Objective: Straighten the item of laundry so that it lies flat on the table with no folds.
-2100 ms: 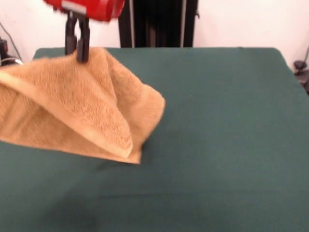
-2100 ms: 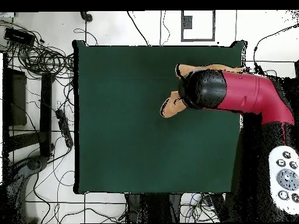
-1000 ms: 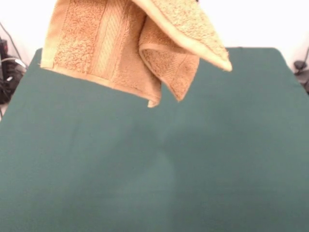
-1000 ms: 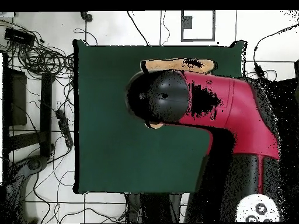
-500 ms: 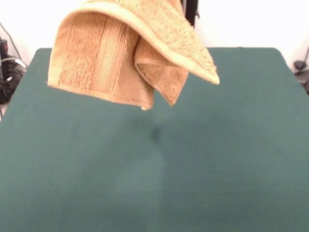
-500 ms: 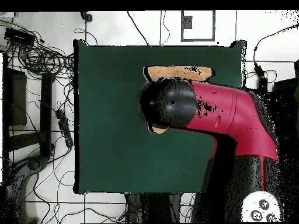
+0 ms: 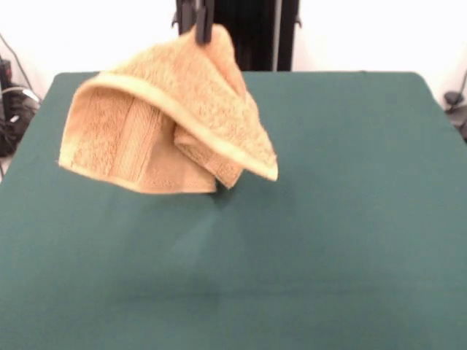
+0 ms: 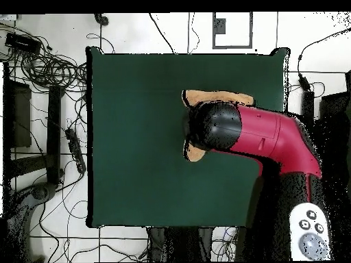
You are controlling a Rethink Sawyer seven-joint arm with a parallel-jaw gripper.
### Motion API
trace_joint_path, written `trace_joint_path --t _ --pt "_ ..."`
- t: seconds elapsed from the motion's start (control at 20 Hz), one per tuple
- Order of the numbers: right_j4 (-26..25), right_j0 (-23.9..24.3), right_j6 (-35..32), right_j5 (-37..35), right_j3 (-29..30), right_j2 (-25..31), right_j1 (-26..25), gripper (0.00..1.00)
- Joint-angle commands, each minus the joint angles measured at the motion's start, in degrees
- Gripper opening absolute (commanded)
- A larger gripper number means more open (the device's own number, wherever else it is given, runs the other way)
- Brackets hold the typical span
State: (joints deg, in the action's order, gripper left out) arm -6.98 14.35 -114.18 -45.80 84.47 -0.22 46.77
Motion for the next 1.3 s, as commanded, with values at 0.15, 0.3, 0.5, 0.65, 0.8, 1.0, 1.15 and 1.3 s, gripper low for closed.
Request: trace_joint_path --t 0.15,0.3,0.5,0.65,0.8,1.0,1.15,1.3 --pt "-1.44 1.63 0.60 8.43 9.58 6.32 -8.14 0.00" --pt "-1.70 2.09 1.41 7.83 8.50 6.51 -8.80 0.00" --pt "-2.06 2.84 3.14 6.74 7.06 6.93 -9.06 0.00" --pt "-2.13 4.26 5.04 7.76 4.52 8.90 -12.82 0.00" --pt "-2.88 4.97 7.87 5.69 -0.63 10.33 -16.84 0.00" --pt "-3.38 6.08 10.88 3.24 -7.71 12.62 -22.20 0.00" --pt "-3.78 6.19 11.44 2.19 -11.24 13.29 -24.63 0.00" --pt "-3.80 6.31 10.83 1.68 -12.31 13.24 -25.19 0.00"
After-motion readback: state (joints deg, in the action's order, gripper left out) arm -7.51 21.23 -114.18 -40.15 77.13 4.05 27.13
